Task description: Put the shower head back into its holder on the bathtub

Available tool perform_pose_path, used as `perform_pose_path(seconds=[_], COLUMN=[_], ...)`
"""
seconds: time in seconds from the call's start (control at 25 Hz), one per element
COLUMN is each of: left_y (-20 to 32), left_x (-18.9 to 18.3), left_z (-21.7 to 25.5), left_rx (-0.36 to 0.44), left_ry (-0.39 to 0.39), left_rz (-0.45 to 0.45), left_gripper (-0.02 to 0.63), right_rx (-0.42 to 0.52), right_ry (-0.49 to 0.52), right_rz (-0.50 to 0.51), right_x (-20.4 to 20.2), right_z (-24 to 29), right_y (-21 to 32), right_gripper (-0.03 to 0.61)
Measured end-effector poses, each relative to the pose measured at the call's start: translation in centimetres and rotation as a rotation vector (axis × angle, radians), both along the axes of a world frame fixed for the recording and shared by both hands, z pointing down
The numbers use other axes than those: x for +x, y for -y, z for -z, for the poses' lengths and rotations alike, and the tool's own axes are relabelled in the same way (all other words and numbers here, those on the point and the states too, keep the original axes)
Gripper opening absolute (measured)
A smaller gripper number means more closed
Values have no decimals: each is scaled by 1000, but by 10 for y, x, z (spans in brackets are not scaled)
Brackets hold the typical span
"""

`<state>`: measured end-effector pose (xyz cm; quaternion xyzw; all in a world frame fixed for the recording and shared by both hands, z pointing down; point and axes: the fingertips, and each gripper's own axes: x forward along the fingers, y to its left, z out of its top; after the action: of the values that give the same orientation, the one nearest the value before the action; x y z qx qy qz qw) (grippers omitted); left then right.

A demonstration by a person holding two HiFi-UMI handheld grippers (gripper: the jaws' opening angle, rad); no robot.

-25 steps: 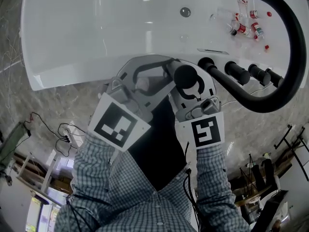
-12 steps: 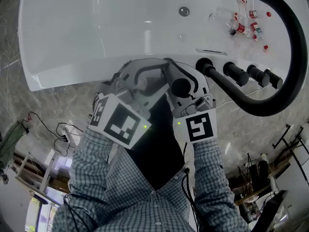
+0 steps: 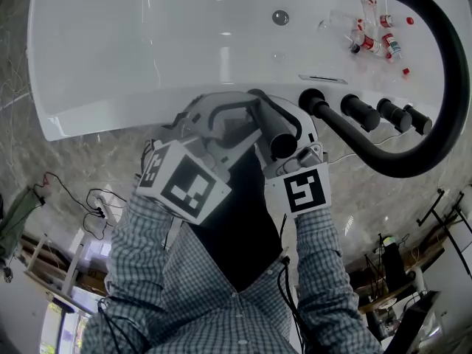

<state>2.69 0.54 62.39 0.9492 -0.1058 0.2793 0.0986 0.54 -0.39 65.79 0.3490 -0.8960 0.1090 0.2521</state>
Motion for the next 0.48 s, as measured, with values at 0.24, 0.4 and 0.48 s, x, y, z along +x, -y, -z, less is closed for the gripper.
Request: perform_pose_path(seconds=[0.24, 0.4, 0.48], left_y=[-7, -9, -10], left_x=[-4, -15, -22], left_z=[0, -4, -6], left_rx=[-64, -103, -111], left_ry=[-12, -17, -3], left_rz=[51, 99, 110], left_gripper=[127, 127, 127], right_rx=[-15, -23, -17], right_ry=[44, 21, 11], right_rz=[-23, -17, -12], right_x=[-2, -1, 0], right_z=[1, 0, 1], right_y=[1, -1, -4], right_gripper=[157, 167, 167])
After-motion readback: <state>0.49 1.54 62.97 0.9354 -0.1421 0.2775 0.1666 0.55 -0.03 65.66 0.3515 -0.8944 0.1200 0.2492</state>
